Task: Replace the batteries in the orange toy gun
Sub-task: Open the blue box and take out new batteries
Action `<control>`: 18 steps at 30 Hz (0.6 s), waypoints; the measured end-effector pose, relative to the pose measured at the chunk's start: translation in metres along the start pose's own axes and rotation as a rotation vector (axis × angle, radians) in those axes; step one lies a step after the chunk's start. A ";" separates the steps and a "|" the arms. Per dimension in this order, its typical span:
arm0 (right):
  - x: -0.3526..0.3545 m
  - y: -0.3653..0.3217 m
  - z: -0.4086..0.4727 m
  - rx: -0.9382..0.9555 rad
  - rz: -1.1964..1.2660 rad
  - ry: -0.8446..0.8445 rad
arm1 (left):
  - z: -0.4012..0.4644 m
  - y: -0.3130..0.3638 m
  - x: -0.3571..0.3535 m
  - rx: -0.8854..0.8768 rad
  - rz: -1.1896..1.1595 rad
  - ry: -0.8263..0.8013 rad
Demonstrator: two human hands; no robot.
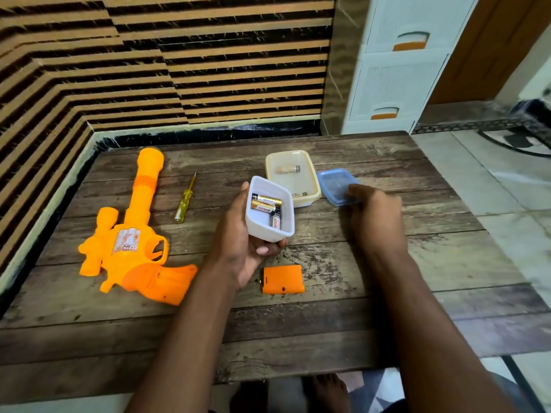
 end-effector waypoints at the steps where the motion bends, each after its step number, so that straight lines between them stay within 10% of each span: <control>1: -0.002 -0.001 0.001 -0.011 -0.030 -0.026 | 0.000 0.000 0.000 -0.002 0.010 0.004; 8: 0.014 -0.021 -0.011 -0.048 0.151 0.119 | 0.002 0.000 -0.006 -0.065 0.055 0.033; 13: -0.009 -0.057 -0.033 -0.115 0.925 0.033 | 0.001 0.015 -0.026 -0.395 0.490 0.202; 18: -0.035 -0.061 -0.042 -0.622 1.713 -0.063 | -0.013 0.016 -0.062 -0.739 1.027 0.385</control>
Point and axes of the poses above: each hand's wrist, its own z-axis towards the middle knuckle, its own x-axis out of the back of the hand, y = z × x, the point moved 5 cm from there along z, towards the middle knuckle, and after that the axes turned 6 degrees about -y, right-handed, at the moved point
